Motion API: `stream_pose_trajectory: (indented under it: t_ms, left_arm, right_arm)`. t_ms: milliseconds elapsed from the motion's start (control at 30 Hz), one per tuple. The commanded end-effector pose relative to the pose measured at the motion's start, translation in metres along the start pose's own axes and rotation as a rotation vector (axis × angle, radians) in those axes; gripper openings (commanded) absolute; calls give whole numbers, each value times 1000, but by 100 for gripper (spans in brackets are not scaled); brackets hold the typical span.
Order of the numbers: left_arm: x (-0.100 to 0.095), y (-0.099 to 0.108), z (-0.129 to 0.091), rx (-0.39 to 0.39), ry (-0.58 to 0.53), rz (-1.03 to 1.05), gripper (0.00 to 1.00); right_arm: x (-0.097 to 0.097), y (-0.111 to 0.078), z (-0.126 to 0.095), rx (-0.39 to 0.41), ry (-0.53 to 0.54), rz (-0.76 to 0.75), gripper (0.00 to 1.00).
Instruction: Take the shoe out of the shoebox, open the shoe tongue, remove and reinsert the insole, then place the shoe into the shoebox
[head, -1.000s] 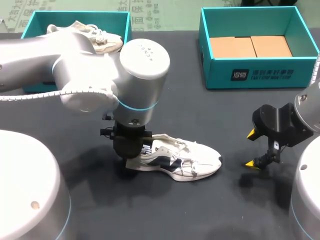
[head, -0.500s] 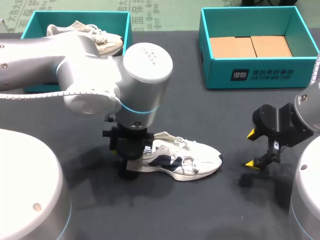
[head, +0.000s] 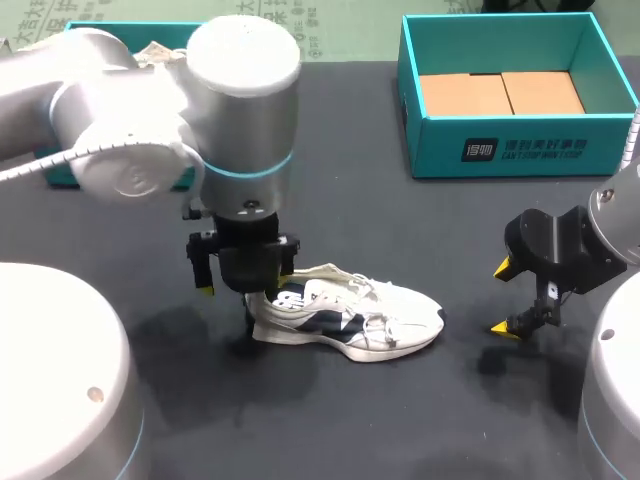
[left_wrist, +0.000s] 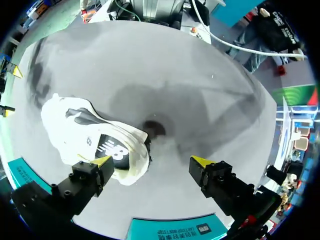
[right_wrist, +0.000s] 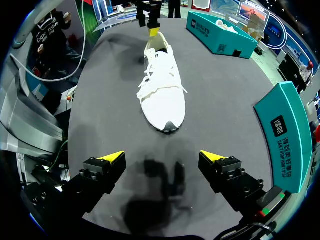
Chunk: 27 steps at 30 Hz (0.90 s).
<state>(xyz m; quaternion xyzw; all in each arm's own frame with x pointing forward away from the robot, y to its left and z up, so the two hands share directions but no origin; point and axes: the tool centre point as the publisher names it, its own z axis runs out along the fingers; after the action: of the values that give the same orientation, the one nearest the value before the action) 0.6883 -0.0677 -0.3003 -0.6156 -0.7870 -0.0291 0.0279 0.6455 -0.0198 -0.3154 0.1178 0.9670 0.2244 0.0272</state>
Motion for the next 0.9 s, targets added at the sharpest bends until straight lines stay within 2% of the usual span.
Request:
stream_pose_trajectory:
  t_ms: [33,167,267,300,733,800,900]
  left_arm:
    - [46,-2,-38,58,-138,-53,100]
    - [61,-9,-48,123,-201,-186,100]
    - [74,-11,-54,224,-262,-293,100]
    - [78,-11,-55,245,-252,-336,100]
    - [78,-11,-55,245,-252,-336,100]
    - [84,-8,-53,332,-323,-437,100]
    - [93,-4,-46,381,-399,-511,100]
  right_arm:
    - [2,0,0,1,-3,0,100]
    - [2,0,0,1,-3,0,100]
    - [2,0,0,1,-3,0,100]
    - [2,0,0,1,-3,0,100]
    - [2,0,0,1,-3,0,100]
    - [2,0,0,1,-3,0,100]
    - [2,0,0,1,-3,0,100]
